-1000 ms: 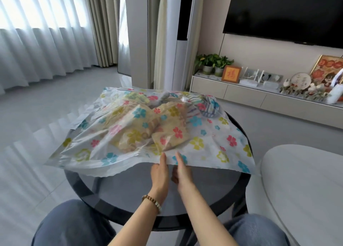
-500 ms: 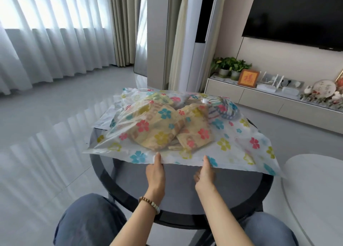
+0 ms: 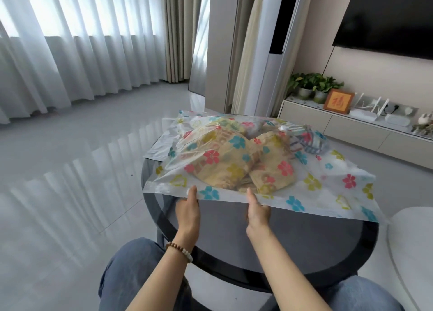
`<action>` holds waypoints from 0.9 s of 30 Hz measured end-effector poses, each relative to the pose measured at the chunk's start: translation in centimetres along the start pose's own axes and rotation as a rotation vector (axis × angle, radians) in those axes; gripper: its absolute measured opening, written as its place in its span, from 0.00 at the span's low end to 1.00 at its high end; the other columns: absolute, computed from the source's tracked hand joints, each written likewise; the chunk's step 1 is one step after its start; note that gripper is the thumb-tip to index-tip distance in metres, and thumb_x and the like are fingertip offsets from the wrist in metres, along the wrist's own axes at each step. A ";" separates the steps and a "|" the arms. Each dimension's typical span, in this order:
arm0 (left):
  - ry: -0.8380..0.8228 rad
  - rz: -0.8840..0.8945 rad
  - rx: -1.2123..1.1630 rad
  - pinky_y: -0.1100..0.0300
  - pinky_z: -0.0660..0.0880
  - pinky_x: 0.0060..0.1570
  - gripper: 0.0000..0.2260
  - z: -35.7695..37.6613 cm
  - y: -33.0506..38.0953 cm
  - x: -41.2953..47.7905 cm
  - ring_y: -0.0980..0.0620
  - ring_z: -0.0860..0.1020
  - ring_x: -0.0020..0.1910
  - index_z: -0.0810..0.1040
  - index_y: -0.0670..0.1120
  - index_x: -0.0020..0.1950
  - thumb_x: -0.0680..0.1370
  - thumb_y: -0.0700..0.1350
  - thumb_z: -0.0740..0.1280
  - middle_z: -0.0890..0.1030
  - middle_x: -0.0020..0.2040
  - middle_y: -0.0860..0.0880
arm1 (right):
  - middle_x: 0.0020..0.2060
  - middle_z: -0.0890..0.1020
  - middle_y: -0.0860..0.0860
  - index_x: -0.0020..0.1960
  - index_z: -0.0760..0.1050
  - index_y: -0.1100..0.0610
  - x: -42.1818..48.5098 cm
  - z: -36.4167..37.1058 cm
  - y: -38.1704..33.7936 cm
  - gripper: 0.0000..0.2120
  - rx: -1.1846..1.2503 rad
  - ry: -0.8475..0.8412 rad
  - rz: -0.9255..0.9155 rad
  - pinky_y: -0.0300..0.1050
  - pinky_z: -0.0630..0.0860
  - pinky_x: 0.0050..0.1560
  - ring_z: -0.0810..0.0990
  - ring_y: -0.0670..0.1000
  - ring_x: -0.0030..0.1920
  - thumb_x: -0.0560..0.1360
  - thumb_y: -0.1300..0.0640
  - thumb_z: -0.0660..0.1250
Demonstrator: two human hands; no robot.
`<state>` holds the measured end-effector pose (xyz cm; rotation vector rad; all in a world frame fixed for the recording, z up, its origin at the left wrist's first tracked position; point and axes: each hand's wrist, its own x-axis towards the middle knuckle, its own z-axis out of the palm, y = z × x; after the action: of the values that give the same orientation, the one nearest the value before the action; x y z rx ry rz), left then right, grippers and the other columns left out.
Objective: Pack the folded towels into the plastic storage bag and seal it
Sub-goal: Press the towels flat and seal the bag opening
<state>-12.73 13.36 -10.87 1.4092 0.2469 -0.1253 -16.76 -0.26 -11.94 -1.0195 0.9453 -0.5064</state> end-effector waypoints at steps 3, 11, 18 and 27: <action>0.028 0.011 0.002 0.59 0.62 0.23 0.19 -1.4 0.4 1.1 0.54 0.68 0.22 0.75 0.45 0.30 0.78 0.53 0.62 0.71 0.19 0.56 | 0.34 0.75 0.49 0.35 0.69 0.54 -1.8 1.9 1.1 0.15 0.097 0.052 0.048 0.43 0.72 0.41 0.73 0.49 0.36 0.72 0.50 0.71; -0.049 0.127 0.031 0.62 0.72 0.40 0.09 -3.6 0.6 1.9 0.60 0.79 0.42 0.79 0.55 0.40 0.78 0.50 0.64 0.82 0.41 0.56 | 0.52 0.81 0.51 0.58 0.76 0.57 -6.9 8.8 3.9 0.12 -0.021 -0.388 0.019 0.42 0.76 0.52 0.80 0.49 0.51 0.75 0.58 0.68; -0.025 0.112 -0.046 0.60 0.73 0.38 0.18 -6.1 1.3 3.5 0.64 0.77 0.29 0.81 0.57 0.29 0.78 0.48 0.63 0.80 0.27 0.61 | 0.32 0.73 0.48 0.41 0.74 0.57 -5.3 9.2 5.0 0.07 -0.028 -0.222 0.007 0.36 0.68 0.34 0.71 0.45 0.32 0.74 0.56 0.70; -0.031 0.167 0.005 0.62 0.76 0.44 0.09 -7.4 1.9 3.9 0.54 0.82 0.46 0.81 0.53 0.43 0.79 0.48 0.62 0.85 0.46 0.50 | 0.50 0.81 0.42 0.58 0.75 0.51 -8.6 13.5 6.7 0.12 0.071 -0.457 -0.030 0.28 0.77 0.41 0.79 0.34 0.45 0.75 0.58 0.69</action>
<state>-9.19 21.22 -11.01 1.4259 0.1023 -0.0106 -10.20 15.75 -11.56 -1.0289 0.5026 -0.3085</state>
